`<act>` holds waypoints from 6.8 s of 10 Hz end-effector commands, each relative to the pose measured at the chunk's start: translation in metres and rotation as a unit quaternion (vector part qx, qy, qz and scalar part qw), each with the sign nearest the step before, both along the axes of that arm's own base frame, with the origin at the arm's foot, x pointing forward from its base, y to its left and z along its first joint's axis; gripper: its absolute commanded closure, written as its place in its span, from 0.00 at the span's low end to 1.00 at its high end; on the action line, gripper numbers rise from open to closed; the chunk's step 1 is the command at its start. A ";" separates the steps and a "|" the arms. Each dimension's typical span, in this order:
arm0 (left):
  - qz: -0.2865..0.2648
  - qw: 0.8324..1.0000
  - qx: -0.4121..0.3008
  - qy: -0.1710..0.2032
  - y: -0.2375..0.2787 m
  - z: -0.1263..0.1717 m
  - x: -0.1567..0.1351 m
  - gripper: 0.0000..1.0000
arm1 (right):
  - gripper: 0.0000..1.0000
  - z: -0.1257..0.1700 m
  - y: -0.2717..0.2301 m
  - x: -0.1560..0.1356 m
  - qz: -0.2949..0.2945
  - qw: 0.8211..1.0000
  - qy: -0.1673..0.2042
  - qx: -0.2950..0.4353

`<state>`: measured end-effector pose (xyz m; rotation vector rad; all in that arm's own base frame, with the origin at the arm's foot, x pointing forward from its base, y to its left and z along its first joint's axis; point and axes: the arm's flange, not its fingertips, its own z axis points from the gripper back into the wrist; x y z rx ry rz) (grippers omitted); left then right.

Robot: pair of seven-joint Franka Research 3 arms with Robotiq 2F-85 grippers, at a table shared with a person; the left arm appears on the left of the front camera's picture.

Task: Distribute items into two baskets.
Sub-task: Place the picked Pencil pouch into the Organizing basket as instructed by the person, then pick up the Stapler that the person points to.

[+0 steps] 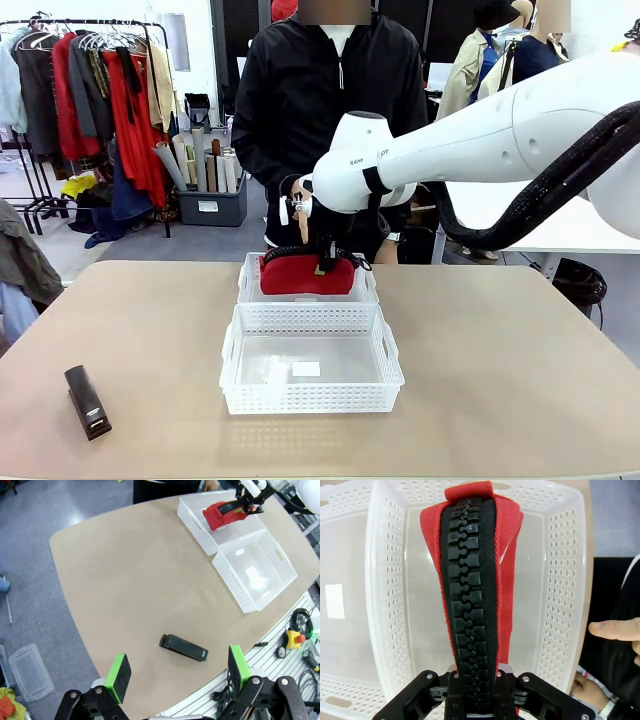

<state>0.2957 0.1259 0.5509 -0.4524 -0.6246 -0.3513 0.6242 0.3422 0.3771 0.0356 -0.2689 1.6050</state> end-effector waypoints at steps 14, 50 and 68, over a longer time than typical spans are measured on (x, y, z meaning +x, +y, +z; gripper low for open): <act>-0.005 1.000 -0.005 -0.005 -0.001 0.000 0.000 0.00 | 0.00 -0.019 -0.016 -0.003 -0.031 0.999 0.010 0.006; -0.005 1.000 -0.005 -0.005 -0.001 0.000 0.000 0.00 | 0.00 0.163 -0.331 -0.135 -0.391 0.889 0.093 0.219; -0.005 1.000 -0.005 -0.005 -0.001 0.000 0.000 0.00 | 0.00 0.150 -0.412 -0.248 -0.452 0.809 0.064 0.371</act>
